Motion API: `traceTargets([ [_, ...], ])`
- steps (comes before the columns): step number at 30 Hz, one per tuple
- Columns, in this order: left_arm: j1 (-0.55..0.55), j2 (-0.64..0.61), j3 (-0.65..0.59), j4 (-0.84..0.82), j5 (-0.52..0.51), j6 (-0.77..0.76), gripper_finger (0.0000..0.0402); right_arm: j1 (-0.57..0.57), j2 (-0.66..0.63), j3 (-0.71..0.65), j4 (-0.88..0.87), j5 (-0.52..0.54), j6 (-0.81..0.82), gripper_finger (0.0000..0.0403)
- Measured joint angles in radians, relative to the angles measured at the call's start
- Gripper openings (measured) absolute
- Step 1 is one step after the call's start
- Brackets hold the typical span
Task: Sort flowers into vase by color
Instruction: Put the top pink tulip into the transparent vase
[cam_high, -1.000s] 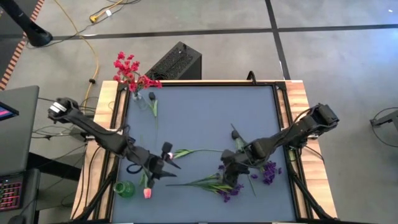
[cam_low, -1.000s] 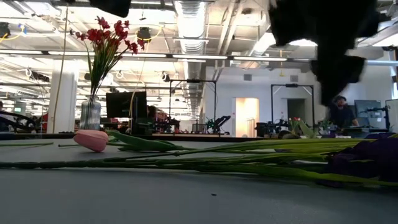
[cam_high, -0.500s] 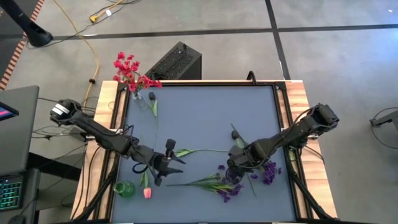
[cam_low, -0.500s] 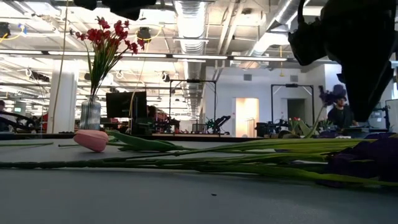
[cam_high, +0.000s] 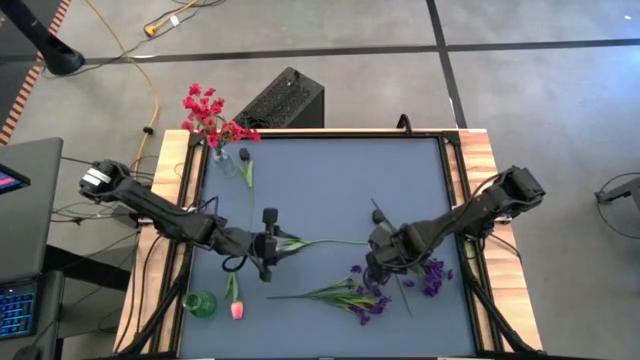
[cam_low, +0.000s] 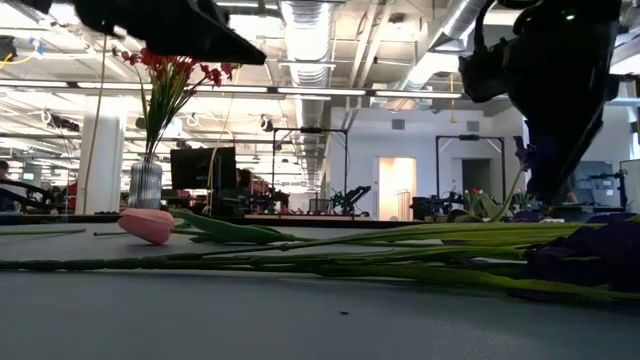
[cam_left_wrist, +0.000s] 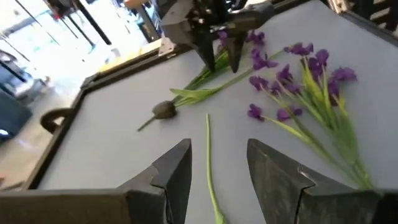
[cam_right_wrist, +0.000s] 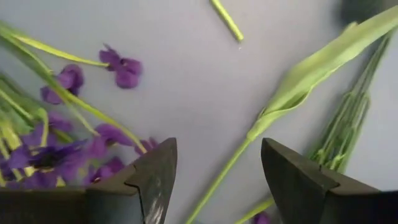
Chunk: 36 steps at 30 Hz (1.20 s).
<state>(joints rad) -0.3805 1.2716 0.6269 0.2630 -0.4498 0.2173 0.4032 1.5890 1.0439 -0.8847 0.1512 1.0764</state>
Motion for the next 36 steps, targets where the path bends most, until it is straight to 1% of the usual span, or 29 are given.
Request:
traceTargets([
  [3, 0.003, -0.036, -0.064, 0.103, -0.044, 0.017, 0.0144, 0.0, 0.0, 0.0, -0.025, 0.029, -0.025, 0.026],
  [5, 0.006, -0.062, -0.091, 0.152, -0.047, 0.012, 0.0144, 0.0, 0.0, -0.002, -0.029, 0.044, -0.036, 0.026],
  [7, 0.005, -0.08, -0.104, 0.186, -0.001, 0.011, 0.0144, 0.0, 0.0, -0.011, -0.019, 0.066, -0.039, 0.026],
  [10, 0.005, -0.094, -0.106, 0.217, 0.075, 0.014, 0.0144, -0.001, 0.0, -0.035, -0.018, 0.071, -0.048, 0.026],
  [13, 0.005, -0.094, -0.106, 0.211, 0.105, 0.014, 0.0144, -0.008, 0.0, -0.055, -0.023, 0.071, -0.054, 0.026],
  [19, 0.006, -0.094, -0.106, 0.188, 0.097, 0.015, 0.0144, -0.044, 0.0, -0.057, -0.037, 0.08, -0.093, 0.026],
  [26, 0.022, -0.094, -0.106, 0.138, 0.094, -0.006, 0.0144, -0.096, 0.0, -0.057, -0.1, 0.087, -0.133, 0.026],
  [32, 0.024, -0.094, -0.107, 0.105, -0.002, -0.046, 0.0144, -0.125, 0.0, -0.057, -0.119, 0.055, -0.166, 0.026],
  [34, 0.025, -0.094, -0.107, 0.101, -0.004, -0.054, 0.0144, -0.124, 0.001, -0.057, -0.136, 0.051, -0.166, 0.026],
  [36, 0.024, -0.094, -0.107, 0.099, -0.002, -0.055, 0.0144, -0.124, 0.0, -0.057, -0.161, 0.024, -0.163, 0.026],
])
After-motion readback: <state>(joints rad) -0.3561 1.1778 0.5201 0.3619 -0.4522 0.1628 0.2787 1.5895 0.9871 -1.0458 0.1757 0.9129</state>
